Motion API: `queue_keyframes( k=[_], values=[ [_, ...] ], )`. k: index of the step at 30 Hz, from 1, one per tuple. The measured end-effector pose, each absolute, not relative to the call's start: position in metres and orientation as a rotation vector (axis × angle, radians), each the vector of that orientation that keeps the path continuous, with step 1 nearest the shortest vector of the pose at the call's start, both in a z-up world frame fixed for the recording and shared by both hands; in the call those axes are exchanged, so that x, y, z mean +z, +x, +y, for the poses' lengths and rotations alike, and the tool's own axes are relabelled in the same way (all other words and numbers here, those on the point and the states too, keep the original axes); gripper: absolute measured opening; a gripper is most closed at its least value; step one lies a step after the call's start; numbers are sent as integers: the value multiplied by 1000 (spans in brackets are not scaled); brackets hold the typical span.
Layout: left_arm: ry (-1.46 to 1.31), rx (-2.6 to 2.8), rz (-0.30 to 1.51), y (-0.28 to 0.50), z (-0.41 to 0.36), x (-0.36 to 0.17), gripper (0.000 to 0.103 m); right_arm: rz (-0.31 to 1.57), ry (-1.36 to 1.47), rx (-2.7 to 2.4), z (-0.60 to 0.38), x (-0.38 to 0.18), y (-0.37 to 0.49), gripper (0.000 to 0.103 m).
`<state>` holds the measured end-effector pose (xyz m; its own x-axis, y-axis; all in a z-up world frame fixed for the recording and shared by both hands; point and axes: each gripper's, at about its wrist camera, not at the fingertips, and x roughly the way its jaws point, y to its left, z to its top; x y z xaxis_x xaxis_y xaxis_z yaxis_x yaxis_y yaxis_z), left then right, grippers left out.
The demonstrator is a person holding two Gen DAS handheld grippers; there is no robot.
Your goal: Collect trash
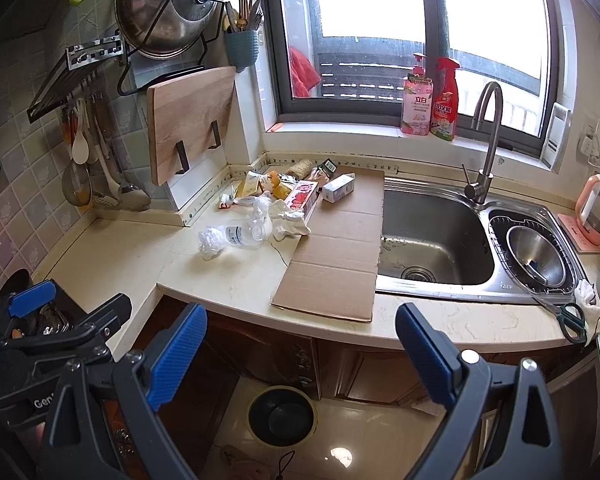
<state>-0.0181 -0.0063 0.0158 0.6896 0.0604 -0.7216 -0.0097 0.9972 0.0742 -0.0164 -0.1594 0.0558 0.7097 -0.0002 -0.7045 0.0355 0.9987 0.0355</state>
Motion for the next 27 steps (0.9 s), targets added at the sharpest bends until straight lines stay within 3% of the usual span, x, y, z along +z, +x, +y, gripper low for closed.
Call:
queue_keyframes(
  k=[18,27],
  values=[
    [79,59,792,-22,-11,30,99,759,52,25,-161,63,-16,96],
    [72,-3,817,15,5,24,99,769,81,4,-150,58,11,96]
  ],
)
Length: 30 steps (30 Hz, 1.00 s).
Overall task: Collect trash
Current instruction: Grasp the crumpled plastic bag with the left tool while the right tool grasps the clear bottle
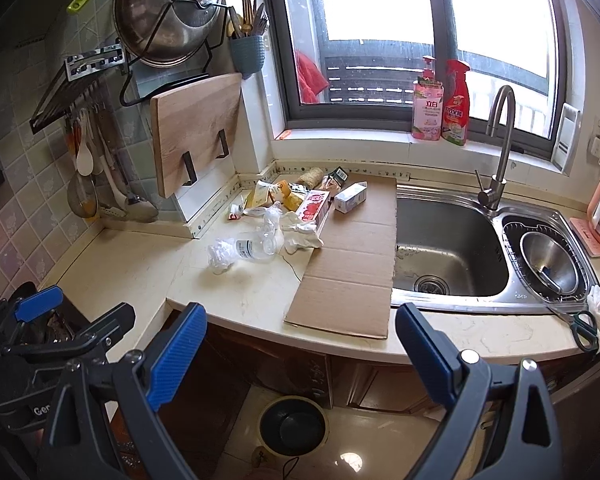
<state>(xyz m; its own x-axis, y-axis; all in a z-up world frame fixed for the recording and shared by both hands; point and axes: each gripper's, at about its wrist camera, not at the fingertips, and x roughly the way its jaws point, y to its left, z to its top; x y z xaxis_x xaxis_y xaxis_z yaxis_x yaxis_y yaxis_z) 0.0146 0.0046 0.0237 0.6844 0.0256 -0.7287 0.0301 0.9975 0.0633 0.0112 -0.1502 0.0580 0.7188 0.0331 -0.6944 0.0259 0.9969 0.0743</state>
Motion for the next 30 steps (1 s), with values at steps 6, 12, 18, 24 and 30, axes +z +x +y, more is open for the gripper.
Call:
queue_keyframes(
  k=[6,12,18,24,30],
  values=[
    [59,-16,816,59,30,14,99,777,101,-10,-142,50,45,95],
    [25,-30,834,119,61,-9,98,826,167,21,-135,28,100,86],
    [2,-28,903,189,81,-56,95,861,188,70,-124,-13,170,84],
    [-38,-69,986,253,87,-118,94,928,239,136,-109,-62,252,82],
    [-79,-151,1053,297,79,-162,94,1003,269,205,-102,-111,311,79]
  ],
)
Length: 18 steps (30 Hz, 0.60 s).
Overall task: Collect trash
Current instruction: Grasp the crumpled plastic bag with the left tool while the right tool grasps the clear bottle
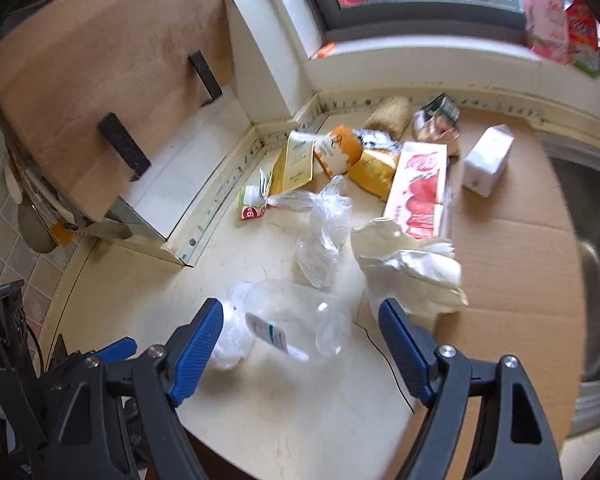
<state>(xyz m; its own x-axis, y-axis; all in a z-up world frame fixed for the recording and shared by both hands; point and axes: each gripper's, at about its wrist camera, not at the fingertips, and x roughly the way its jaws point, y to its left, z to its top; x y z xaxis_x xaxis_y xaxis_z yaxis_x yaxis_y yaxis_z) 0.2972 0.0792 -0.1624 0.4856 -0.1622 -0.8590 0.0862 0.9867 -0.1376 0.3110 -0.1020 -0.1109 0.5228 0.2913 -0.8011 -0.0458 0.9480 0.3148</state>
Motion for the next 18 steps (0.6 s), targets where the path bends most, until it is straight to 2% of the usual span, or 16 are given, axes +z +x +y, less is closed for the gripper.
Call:
queue_keyframes(
  k=[4,6,7,9,12,13,18],
  values=[
    [-113,-168,1087,324,82,-185,91,1041,276,266,-99,-131,333,78],
    [-144,-178,1113,334,87,-193,76,1068,268,291,-95,-139,339,77],
    [-173,-193,1130,339,90,-198,74,1083,254,302,-92,-141,340,74],
    [-193,-190,1144,344,94,-204,59,1108,212,327,-85,-146,340,71],
    [-188,-168,1165,348,98,-213,54,1137,145,354,-75,-151,337,66],
    [-193,-166,1169,347,100,-215,53,1145,125,358,-72,-154,337,62],
    [-215,-156,1165,348,108,-214,51,1185,78,371,-63,-161,337,60]
  ],
)
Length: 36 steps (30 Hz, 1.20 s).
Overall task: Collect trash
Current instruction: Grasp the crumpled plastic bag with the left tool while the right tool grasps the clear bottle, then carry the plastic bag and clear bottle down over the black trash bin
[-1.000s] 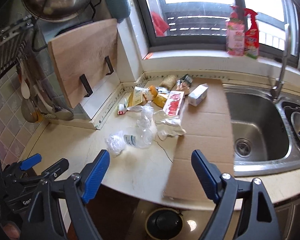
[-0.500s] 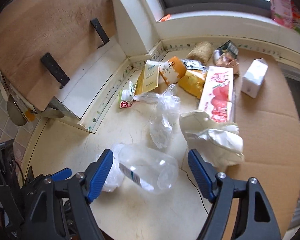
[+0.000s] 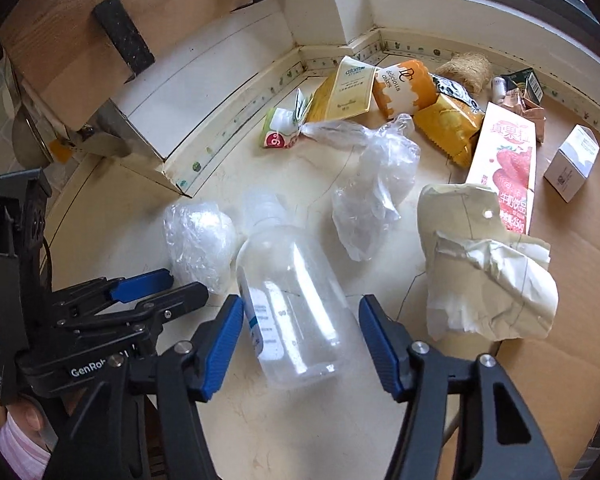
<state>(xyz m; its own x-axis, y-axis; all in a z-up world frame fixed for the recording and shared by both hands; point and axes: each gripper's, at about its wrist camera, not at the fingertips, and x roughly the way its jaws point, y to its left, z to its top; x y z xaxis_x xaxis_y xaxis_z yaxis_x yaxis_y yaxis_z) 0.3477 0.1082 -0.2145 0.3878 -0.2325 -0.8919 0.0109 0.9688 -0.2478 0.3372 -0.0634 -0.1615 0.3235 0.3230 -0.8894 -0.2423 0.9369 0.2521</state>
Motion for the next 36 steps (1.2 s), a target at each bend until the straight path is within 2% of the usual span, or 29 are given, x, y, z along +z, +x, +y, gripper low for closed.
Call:
queue_keyframes(
  k=[2,3,5,6,17,19,23,26,36],
  values=[
    [-222,-164,1157,346,111,-211,55,1185,67,376,-60,-161,337,60],
    [-224,-169,1154,346,113,-209,64,1188,62,379,-60,-162,337,60],
    [-222,-172,1134,343,115,-201,76,1190,53,386,-57,-162,336,60],
    [-219,-173,1121,342,116,-197,79,1190,49,388,-55,-162,335,60],
    [-203,-106,1124,374,120,-193,79,1168,96,301,-63,-158,320,57],
    [-192,-103,1122,379,118,-194,72,1160,141,284,-71,-154,316,56],
    [-181,-113,1160,387,113,-202,29,1139,227,244,-83,-149,307,56],
    [-209,-113,1151,383,115,-203,11,1128,284,232,-89,-146,300,56],
    [-155,-118,1053,331,97,-144,9,1075,450,211,-113,-120,257,55]
  ],
)
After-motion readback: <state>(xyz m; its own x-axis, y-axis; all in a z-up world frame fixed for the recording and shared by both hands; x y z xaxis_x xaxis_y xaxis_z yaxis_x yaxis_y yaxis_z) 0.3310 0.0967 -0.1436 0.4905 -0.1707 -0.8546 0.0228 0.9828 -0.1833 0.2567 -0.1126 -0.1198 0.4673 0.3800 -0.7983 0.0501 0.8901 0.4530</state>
